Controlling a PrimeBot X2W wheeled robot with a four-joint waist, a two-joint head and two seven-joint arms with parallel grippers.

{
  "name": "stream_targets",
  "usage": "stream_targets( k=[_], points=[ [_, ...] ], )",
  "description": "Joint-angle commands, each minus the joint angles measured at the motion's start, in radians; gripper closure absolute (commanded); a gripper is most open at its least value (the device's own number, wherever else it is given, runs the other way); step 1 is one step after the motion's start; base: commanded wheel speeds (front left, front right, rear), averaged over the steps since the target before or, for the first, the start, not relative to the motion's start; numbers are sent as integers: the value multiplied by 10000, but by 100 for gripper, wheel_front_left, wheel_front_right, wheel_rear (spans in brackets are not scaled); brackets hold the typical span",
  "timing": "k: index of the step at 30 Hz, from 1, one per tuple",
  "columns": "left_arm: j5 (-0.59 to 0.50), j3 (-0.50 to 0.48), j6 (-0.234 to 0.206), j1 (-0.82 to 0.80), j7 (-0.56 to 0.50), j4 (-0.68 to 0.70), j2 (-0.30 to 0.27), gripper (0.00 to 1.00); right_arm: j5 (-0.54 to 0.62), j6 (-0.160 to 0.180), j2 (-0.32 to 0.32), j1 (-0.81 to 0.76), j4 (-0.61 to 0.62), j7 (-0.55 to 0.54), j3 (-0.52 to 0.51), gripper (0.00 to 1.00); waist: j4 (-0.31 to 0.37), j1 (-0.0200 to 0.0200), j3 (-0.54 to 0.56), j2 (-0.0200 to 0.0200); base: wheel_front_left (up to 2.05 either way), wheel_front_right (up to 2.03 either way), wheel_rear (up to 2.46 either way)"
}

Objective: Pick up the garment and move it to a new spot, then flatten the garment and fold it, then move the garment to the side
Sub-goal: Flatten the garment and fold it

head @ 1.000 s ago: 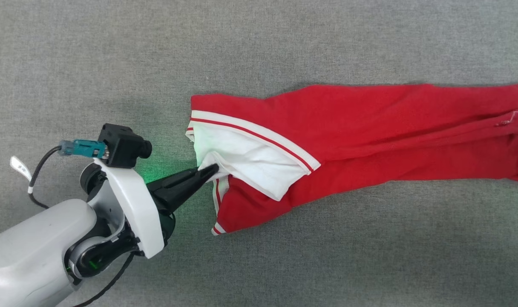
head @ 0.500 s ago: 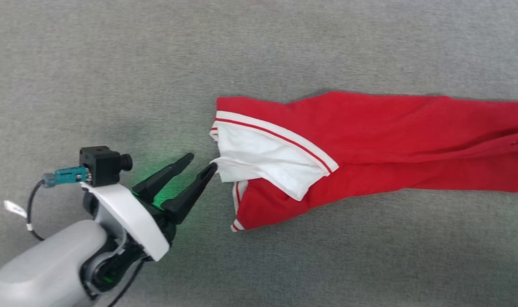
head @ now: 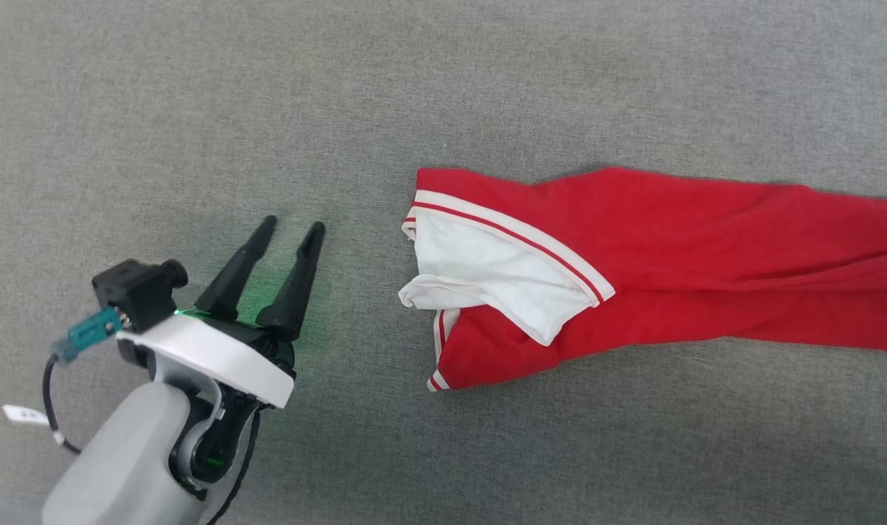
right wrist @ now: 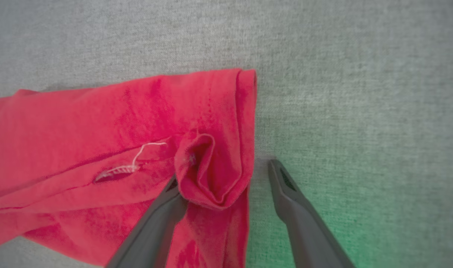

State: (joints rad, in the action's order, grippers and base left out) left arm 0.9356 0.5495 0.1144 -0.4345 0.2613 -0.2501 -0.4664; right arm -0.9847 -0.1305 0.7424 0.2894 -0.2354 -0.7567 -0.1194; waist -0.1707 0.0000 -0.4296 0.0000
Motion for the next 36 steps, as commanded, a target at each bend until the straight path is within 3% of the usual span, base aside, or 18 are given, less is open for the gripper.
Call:
stream_targets(
  k=[1, 9, 16, 23, 26, 36],
  points=[
    [-506, -457, 61, 245, 45, 37, 253, 0, 47, -5, -352, -53, -133, -156, 288, 0, 12, 0, 11, 0, 0, 0, 0],
    [-3667, -3012, 157, 1206, 47, 72, 1651, 0, 280, -8, -676, 282, -278, -335, 567, 0, 144, 0, 89, 0, 0, 0, 0],
    [-6366, -4542, 164, 1572, 47, 604, 2498, 0, 375, -14, -855, 556, -477, -349, 714, 0, 182, 0, 100, 0, 0, 0, 0],
    [-7395, -5151, 162, 1773, 48, 957, 3150, 0, 477, -14, -1034, 886, -841, -412, 851, 0, 153, 0, 40, 0, 0, 0, 0],
    [-7365, -5259, 164, 1759, 48, 923, 3280, 0, 475, -22, -1204, 991, -959, -552, 1003, 100, 141, 0, 15, 0, 0, 0, 0],
    [-7692, -5330, 167, 1919, 48, 987, 3055, 0, 382, 3, -954, 1290, -1032, -442, 553, 100, 325, 0, -58, 0, 0, 0, 0]
  ],
)
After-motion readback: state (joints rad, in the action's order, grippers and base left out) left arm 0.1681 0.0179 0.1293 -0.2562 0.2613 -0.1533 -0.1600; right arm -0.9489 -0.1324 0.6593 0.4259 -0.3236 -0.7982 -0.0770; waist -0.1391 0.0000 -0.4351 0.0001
